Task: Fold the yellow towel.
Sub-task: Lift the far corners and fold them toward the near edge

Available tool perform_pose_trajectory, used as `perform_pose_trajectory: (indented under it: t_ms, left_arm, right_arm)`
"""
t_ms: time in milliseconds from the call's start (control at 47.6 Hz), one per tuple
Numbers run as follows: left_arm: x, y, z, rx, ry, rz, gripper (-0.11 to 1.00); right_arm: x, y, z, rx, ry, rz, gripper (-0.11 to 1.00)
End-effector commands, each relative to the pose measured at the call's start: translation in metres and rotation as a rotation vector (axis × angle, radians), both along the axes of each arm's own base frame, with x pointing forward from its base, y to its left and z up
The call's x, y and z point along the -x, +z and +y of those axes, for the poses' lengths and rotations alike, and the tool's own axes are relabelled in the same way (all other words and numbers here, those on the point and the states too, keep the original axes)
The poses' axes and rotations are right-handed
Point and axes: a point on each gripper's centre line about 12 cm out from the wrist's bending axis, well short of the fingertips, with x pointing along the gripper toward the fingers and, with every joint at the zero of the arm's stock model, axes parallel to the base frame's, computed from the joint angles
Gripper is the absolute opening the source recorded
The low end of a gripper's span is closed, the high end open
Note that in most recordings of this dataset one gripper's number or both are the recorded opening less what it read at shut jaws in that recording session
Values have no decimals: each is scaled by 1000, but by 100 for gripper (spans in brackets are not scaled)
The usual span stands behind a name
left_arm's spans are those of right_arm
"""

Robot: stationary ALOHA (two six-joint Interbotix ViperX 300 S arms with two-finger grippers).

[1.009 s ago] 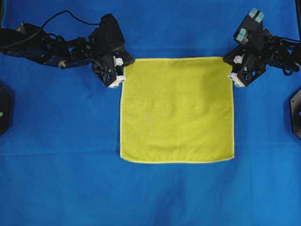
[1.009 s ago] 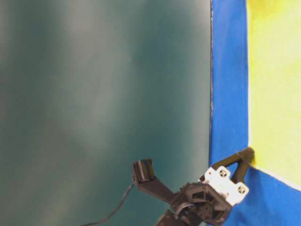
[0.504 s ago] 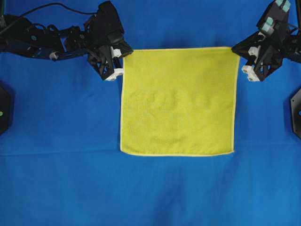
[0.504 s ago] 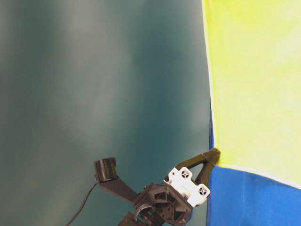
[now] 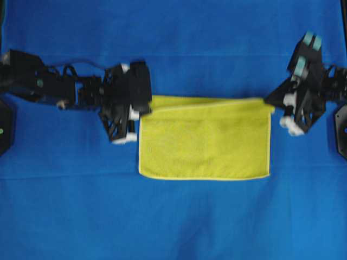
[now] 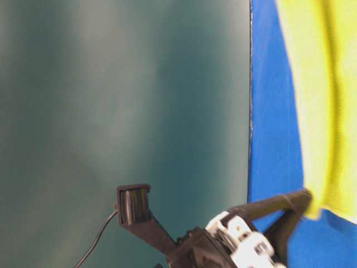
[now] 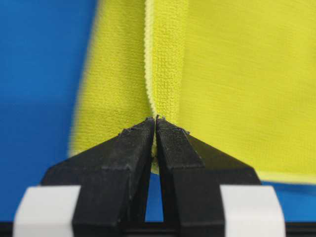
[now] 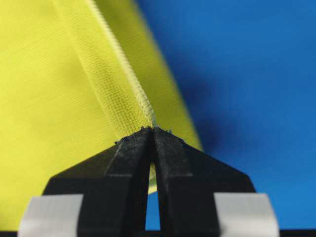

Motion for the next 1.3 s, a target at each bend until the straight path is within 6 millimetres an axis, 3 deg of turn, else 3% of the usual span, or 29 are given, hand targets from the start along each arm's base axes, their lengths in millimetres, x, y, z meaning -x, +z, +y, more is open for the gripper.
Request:
perform_pose_trajectory:
  t_ms: [0, 147, 546, 904, 967, 1051, 1135, 1177, 1282]
  left_arm:
    - [-4, 10, -23, 21, -43, -24, 1]
    - [-2, 7, -52, 70, -75, -15, 1]
    - [-8, 9, -94, 109, -150, -24, 1]
    - [-13, 11, -95, 113, -148, -33, 2]
    - [-13, 12, -96, 114, -149, -36, 3]
    - [-13, 12, -98, 120, -150, -34, 16]
    - [-11, 17, -102, 122, -160, -39, 42]
    - [-10, 22, -103, 117, -169, -45, 55]
    - [-5, 32, -100, 103, -177, -48, 80]
  right_arm:
    - [-5, 1, 21, -41, 52, -5, 2]
    - [-9, -5, 49, -109, 104, 19, 2]
    - [-26, -11, 86, -138, 213, 41, 2]
    - [-26, -12, 88, -144, 212, 49, 3]
    - [-26, -12, 89, -152, 206, 57, 11]
    - [-23, -12, 90, -159, 200, 76, 37]
    - [-18, -10, 92, -163, 203, 95, 59]
    - [-16, -8, 92, -163, 204, 100, 61]
    - [-11, 2, 88, -148, 209, 87, 53]
